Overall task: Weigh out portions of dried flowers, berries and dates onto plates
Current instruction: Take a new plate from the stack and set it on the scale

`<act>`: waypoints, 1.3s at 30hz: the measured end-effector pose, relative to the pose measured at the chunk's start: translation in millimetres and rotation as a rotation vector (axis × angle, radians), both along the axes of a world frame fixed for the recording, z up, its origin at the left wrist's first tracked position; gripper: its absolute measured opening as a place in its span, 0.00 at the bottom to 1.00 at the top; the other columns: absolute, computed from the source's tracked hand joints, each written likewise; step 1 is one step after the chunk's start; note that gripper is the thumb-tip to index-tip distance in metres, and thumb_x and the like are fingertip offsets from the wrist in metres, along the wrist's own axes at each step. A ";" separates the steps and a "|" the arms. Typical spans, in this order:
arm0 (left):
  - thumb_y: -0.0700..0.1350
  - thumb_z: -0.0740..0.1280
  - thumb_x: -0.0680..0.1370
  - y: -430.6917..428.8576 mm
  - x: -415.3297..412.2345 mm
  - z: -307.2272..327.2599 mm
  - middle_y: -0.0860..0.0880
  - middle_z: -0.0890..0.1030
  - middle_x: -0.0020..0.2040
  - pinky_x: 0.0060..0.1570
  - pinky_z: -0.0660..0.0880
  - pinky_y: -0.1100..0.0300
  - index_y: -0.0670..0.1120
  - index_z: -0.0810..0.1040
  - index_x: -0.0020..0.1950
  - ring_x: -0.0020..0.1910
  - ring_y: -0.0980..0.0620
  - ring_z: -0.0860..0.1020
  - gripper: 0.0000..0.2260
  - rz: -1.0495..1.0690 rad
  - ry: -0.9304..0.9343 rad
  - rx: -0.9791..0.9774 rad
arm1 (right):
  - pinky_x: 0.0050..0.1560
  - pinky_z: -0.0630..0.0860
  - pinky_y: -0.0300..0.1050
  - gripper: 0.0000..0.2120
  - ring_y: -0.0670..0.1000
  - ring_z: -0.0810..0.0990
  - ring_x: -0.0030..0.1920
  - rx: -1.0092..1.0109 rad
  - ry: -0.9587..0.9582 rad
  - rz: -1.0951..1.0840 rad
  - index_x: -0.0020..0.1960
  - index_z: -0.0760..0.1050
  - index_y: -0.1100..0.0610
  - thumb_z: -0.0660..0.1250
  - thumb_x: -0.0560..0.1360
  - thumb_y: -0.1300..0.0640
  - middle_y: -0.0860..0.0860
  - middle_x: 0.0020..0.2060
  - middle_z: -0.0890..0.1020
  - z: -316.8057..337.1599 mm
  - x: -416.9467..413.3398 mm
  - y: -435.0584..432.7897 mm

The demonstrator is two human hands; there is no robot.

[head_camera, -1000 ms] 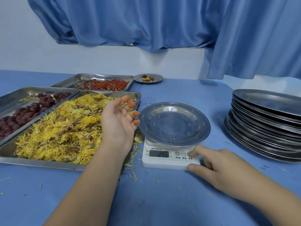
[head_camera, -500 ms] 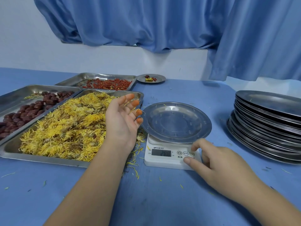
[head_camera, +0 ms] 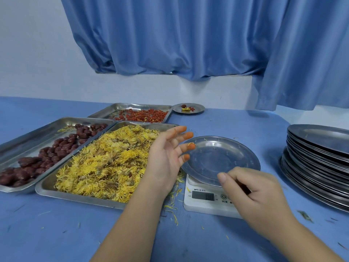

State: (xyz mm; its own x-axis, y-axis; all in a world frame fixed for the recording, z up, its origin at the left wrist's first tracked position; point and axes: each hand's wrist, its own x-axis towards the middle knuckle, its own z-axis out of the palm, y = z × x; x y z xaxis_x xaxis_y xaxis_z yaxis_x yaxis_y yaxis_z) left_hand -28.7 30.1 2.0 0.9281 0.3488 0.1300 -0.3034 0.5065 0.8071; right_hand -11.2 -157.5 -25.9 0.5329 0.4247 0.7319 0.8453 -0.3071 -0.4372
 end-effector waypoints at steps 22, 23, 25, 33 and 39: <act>0.42 0.72 0.73 167.6 27.6 44.9 0.52 0.76 0.64 0.57 0.74 0.56 0.54 0.78 0.63 0.60 0.52 0.75 0.19 0.121 0.804 2.060 | 0.28 0.63 0.36 0.17 0.44 0.64 0.25 -0.111 -0.006 -0.072 0.27 0.65 0.53 0.65 0.73 0.52 0.48 0.23 0.67 -16.3 12.1 -5.0; 0.41 0.72 0.73 171.0 28.0 43.1 0.53 0.78 0.63 0.54 0.74 0.58 0.54 0.79 0.61 0.56 0.54 0.76 0.18 0.150 0.784 2.049 | 0.28 0.63 0.36 0.18 0.44 0.64 0.25 -0.110 -0.004 -0.073 0.27 0.65 0.53 0.65 0.73 0.52 0.49 0.23 0.67 -16.5 12.4 -5.3; 0.41 0.71 0.74 175.6 27.3 42.8 0.54 0.80 0.58 0.48 0.72 0.61 0.55 0.80 0.56 0.49 0.58 0.75 0.14 0.197 0.736 2.032 | 0.28 0.63 0.37 0.18 0.45 0.64 0.25 -0.102 0.001 -0.076 0.28 0.64 0.54 0.65 0.73 0.52 0.49 0.24 0.66 -16.3 12.6 -6.1; 0.40 0.69 0.74 177.0 16.7 61.7 0.50 0.80 0.51 0.37 0.70 0.63 0.57 0.78 0.50 0.42 0.57 0.76 0.11 0.318 0.595 1.748 | 0.28 0.64 0.39 0.19 0.47 0.65 0.25 -0.072 0.025 -0.067 0.28 0.65 0.55 0.64 0.74 0.51 0.50 0.24 0.67 -13.7 13.8 -9.6; 0.36 0.64 0.77 160.7 6.8 71.5 0.49 0.81 0.54 0.40 0.77 0.58 0.52 0.78 0.57 0.38 0.57 0.82 0.14 0.187 0.547 1.595 | 0.28 0.65 0.42 0.19 0.48 0.66 0.25 -0.074 0.045 -0.062 0.28 0.64 0.56 0.63 0.74 0.51 0.51 0.23 0.68 -12.9 12.7 -10.6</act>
